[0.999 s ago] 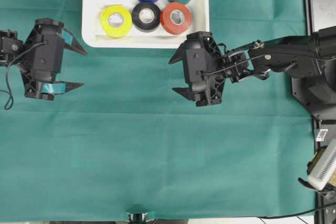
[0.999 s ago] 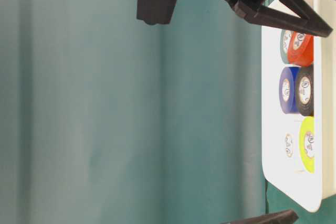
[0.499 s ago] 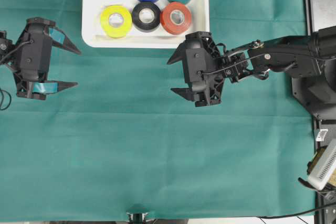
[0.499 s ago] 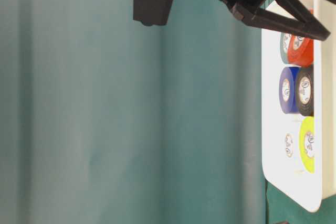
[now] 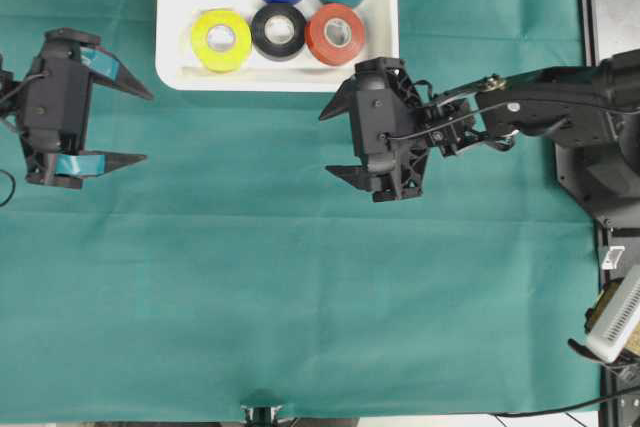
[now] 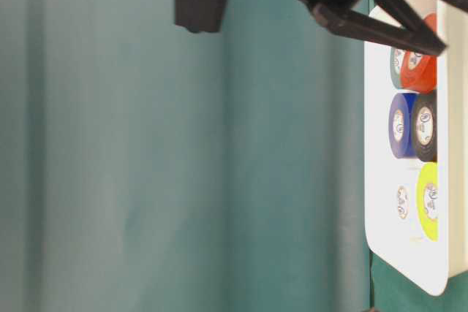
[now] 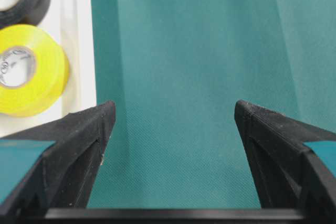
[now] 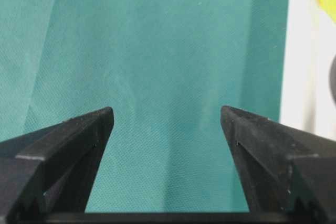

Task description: Put the tape alternately from left to right into the white case.

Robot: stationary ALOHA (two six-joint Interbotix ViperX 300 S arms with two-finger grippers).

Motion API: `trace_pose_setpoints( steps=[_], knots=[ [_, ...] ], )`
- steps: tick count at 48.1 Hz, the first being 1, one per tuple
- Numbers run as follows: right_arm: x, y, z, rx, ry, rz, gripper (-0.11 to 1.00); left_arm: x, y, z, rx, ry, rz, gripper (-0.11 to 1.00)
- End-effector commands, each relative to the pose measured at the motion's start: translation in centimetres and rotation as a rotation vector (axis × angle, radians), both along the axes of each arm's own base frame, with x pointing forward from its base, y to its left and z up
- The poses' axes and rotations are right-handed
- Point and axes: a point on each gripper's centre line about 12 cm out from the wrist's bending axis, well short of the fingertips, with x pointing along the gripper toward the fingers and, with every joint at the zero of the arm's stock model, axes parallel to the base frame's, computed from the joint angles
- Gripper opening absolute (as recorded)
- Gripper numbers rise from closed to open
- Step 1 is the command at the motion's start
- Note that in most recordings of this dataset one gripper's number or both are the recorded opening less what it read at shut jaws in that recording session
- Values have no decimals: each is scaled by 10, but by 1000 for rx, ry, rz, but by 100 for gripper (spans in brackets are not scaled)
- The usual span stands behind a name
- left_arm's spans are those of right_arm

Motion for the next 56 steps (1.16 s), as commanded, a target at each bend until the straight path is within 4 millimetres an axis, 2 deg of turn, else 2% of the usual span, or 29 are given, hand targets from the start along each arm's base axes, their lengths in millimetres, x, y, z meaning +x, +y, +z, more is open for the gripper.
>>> trace_pose_setpoints(
  steps=[1, 15, 36, 56],
  knots=[
    [-1, 0, 16, -3, -39, -3, 87, -2, -1, 12, 0, -51, -3, 95],
    [-14, -2, 28, -9, -66, -14, 87, -26, -1, 25, -2, -124, -1, 95],
    [-21, -6, 35, -9, -89, -24, 87, -61, -1, 32, -11, -216, 6, 95],
    [-46, -2, 47, 59, -180, -28, 87, -100, 5, 33, -69, -333, 73, 95]
  ],
)
